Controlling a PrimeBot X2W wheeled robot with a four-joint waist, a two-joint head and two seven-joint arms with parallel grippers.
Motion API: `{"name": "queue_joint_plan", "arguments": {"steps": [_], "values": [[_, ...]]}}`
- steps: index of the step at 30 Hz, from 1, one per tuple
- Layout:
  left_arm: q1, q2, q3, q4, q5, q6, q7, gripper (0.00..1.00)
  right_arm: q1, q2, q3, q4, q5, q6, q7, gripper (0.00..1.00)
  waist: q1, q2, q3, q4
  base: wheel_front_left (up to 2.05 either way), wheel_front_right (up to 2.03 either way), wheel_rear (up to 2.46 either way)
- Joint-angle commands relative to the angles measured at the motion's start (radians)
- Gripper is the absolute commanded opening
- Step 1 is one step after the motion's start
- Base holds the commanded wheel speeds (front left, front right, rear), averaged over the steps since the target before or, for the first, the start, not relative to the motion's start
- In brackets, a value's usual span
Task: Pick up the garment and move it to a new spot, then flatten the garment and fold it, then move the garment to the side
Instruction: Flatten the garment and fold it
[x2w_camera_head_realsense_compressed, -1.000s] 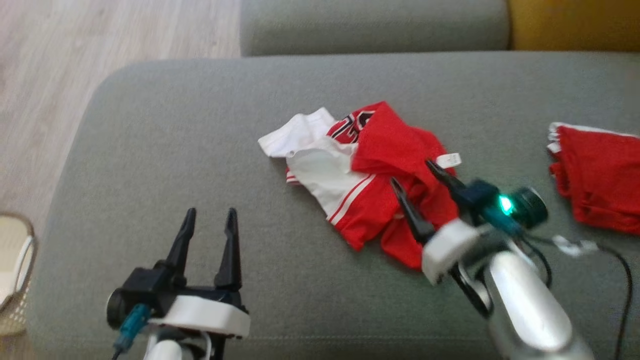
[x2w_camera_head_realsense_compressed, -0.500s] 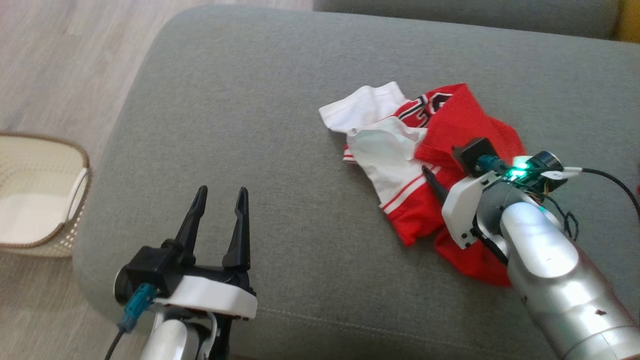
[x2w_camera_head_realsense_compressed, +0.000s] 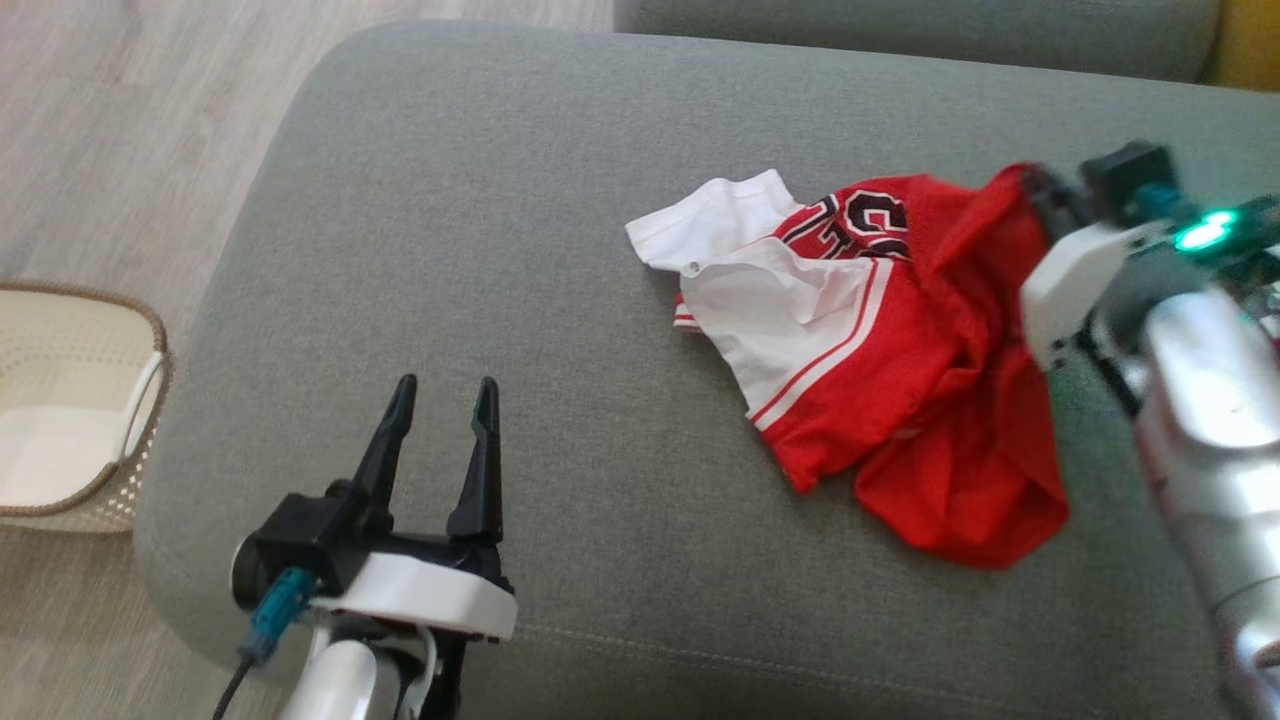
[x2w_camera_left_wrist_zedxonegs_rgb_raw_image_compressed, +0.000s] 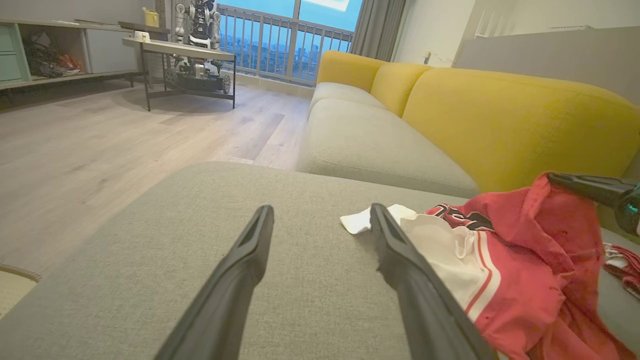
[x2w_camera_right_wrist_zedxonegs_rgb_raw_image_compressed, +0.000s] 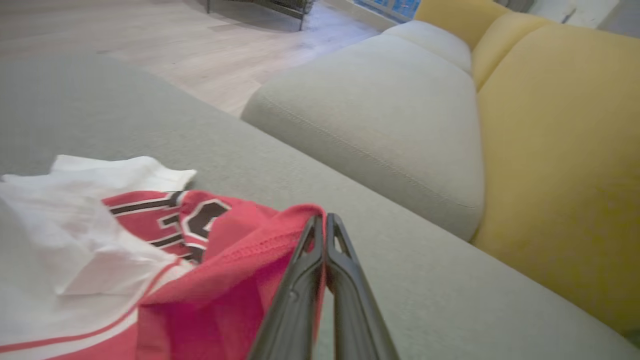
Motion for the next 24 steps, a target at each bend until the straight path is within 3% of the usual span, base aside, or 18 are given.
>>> {"name": "queue_joint_plan", "arguments": {"steps": [1,6,12,17,18,19,20,24], "values": [[-0.036,-0.001,0.026,-0.035,-0.003,0.006,-0.005,1.00,-0.056,-0.020,-0.007,-0.023,-0.014,0.000,-0.013,0.00,0.0000,0.0000,-0.004,-0.006,0.00,0.00,0.00],[-0.037,-0.001,0.013,-0.040,-0.004,0.006,-0.005,1.00,-0.127,-0.083,-0.042,-0.017,-0.038,0.000,-0.006,0.00,0.0000,0.0000,0.009,-0.012,0.00,0.00,0.00],[-0.056,-0.001,0.003,-0.039,-0.003,-0.009,-0.005,1.00,-0.271,-0.180,-0.156,0.000,-0.085,0.000,-0.015,0.00,0.0000,0.0000,0.051,0.011,0.00,0.00,0.00],[-0.080,-0.001,-0.013,-0.040,-0.011,-0.011,-0.005,1.00,-0.353,-0.203,-0.238,0.034,-0.204,0.000,-0.014,0.00,0.0000,0.0000,0.103,0.039,0.00,0.00,0.00],[-0.086,-0.001,-0.015,-0.041,-0.012,-0.012,-0.005,1.00,-0.362,-0.207,-0.248,0.041,-0.229,0.000,-0.010,0.12,0.0000,0.0000,0.114,0.042,0.00,0.00,0.00],[-0.092,-0.001,-0.015,-0.041,-0.014,-0.012,-0.005,1.00,-0.369,-0.210,-0.259,0.049,-0.253,0.000,-0.006,0.89,0.0000,0.0000,0.123,0.045,0.00,0.00,0.00],[-0.098,-0.001,-0.016,-0.041,-0.015,-0.012,-0.005,1.00,-0.373,-0.208,-0.275,0.060,-0.272,0.000,0.005,1.00,0.0000,0.0000,0.129,0.046,0.00,0.00,0.00],[-0.108,-0.001,-0.017,-0.039,-0.018,-0.009,-0.005,1.00,-0.367,-0.182,-0.324,0.105,-0.302,0.000,0.053,1.00,0.0000,0.0000,0.136,0.044,0.00,0.00,0.00]]}}
